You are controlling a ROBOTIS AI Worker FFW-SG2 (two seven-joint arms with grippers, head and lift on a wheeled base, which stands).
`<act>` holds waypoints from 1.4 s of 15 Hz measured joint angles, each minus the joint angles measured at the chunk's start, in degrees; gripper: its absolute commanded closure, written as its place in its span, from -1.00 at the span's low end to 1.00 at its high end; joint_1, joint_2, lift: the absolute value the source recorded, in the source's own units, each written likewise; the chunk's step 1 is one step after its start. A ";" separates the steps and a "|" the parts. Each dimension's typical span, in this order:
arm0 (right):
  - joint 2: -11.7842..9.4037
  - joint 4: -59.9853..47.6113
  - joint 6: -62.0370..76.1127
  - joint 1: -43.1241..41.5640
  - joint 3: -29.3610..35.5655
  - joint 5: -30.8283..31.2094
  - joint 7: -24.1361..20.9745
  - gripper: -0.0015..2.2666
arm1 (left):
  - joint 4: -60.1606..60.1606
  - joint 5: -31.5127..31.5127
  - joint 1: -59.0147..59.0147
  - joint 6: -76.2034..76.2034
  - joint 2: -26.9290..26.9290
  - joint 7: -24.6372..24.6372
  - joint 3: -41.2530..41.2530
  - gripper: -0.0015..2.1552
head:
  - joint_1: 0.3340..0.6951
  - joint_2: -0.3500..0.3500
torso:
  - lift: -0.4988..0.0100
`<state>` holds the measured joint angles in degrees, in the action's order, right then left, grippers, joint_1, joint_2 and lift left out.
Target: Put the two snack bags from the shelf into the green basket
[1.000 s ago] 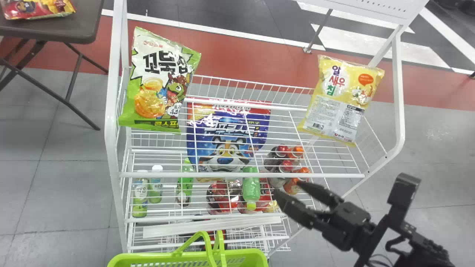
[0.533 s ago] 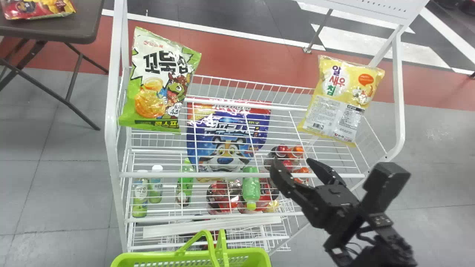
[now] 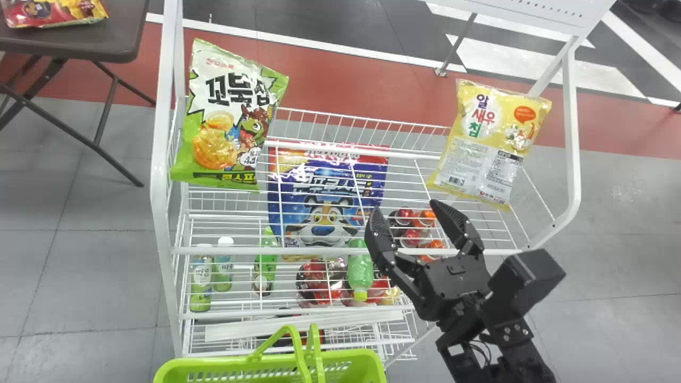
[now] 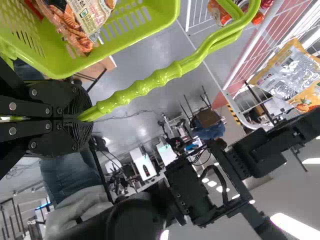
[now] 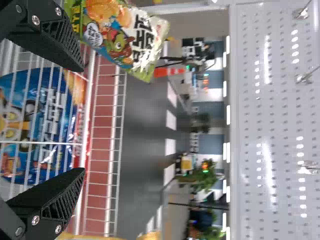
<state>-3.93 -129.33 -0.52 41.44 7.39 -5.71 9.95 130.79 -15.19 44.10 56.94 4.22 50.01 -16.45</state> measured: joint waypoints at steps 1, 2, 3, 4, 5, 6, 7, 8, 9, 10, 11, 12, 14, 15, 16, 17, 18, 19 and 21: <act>-0.07 0.74 1.77 0.12 -0.01 -0.08 0.01 -0.90 | -0.01 -0.01 0.01 -0.02 0.00 0.00 0.01 0.99 | 1.00 -1.00 | 0.95; -0.13 1.38 3.21 0.18 -0.01 -0.17 0.05 -0.90 | -0.02 -0.01 0.02 -0.03 0.00 0.00 0.02 0.99 | 1.00 -1.00 | 0.95; -0.18 1.77 4.04 0.21 -0.01 -0.24 0.07 -0.90 | -0.05 -0.01 0.04 -0.03 0.00 -0.02 0.03 0.99 | 1.00 -1.00 | 0.95; -0.23 1.94 4.38 0.21 0.00 -0.29 0.07 -0.90 | -0.08 -0.01 0.08 -0.04 0.00 -0.04 0.07 0.99 | 1.00 -1.00 | 0.95; -0.26 2.02 4.60 0.21 0.00 -0.34 0.07 -0.90 | -0.07 -0.01 0.12 -0.04 0.00 -0.03 0.10 0.99 | 1.00 -1.00 | 0.95; -0.27 2.08 4.83 0.21 0.00 -0.39 0.07 -0.90 | -0.07 -0.01 0.18 -0.04 0.00 -0.02 0.12 0.99 | 1.00 -1.00 | 0.95; -0.27 2.16 5.00 0.22 0.00 -0.43 0.07 -0.90 | -0.05 -0.01 0.22 -0.04 0.00 -0.01 0.17 0.99 | 1.00 -1.00 | 0.95; -0.25 2.20 5.04 0.22 -0.01 -0.44 0.07 -0.90 | -0.03 -0.01 0.27 -0.12 0.00 0.00 0.21 0.99 | 1.00 -1.00 | 0.95; -0.23 2.22 5.03 0.22 0.00 -0.48 0.07 -0.90 | -0.02 -0.01 0.33 -0.30 0.00 0.04 0.26 0.99 | 1.00 -1.00 | 0.95; -0.21 2.23 4.98 0.22 0.04 -0.55 0.07 -0.90 | -0.01 -0.05 0.35 -0.52 0.00 0.08 0.28 0.99 | 1.00 -1.00 | 0.95; -0.21 2.23 4.89 0.22 0.07 -0.59 0.06 -0.90 | -0.01 -0.07 0.36 -0.64 0.00 0.08 0.28 0.99 | 1.00 -1.00 | 0.95; -0.20 2.21 4.64 0.22 0.12 -0.71 0.06 -0.90 | 0.00 -0.09 0.37 -0.70 0.00 0.08 0.28 0.99 | 1.00 -1.00 | 0.95; -0.20 2.21 3.83 0.22 0.27 -1.62 -0.01 -0.90 | 0.00 -0.13 0.39 -0.73 0.00 0.09 0.32 0.99 | 1.00 -1.00 | 0.95; -0.20 2.25 3.49 0.22 0.36 -2.01 0.01 -0.90 | 0.00 -0.17 0.43 -0.73 0.00 0.19 0.39 0.99 | 1.00 -1.00 | 0.95; -0.20 2.26 3.41 0.23 0.42 -2.20 0.05 -0.90 | 0.00 -0.18 0.45 -0.73 0.00 0.31 0.43 0.99 | 1.00 -1.00 | 0.95; -0.20 2.25 3.44 0.27 0.46 -2.26 0.07 -0.90 | 0.00 -0.19 0.49 -0.74 0.00 0.33 0.46 0.99 | 1.00 -1.00 | 0.95; -0.20 2.17 3.52 0.29 0.49 -2.33 0.07 -0.90 | 0.00 -0.19 0.50 -0.74 0.00 0.35 0.46 0.99 | 1.00 -1.00 | 0.95; -0.20 2.12 3.58 0.30 0.51 -2.42 0.07 -0.90 | 0.00 -0.20 0.51 -0.74 0.00 0.35 0.46 0.99 | 1.00 -1.00 | 0.95; -0.20 2.11 3.71 0.30 0.52 -2.53 0.10 -0.90 | 0.00 -0.27 0.53 -0.74 0.00 0.35 0.47 0.99 | 1.00 -1.00 | 0.95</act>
<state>-4.13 -127.22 3.18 41.75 7.91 -8.23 10.05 130.79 -15.45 44.63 56.20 4.22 50.36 -15.98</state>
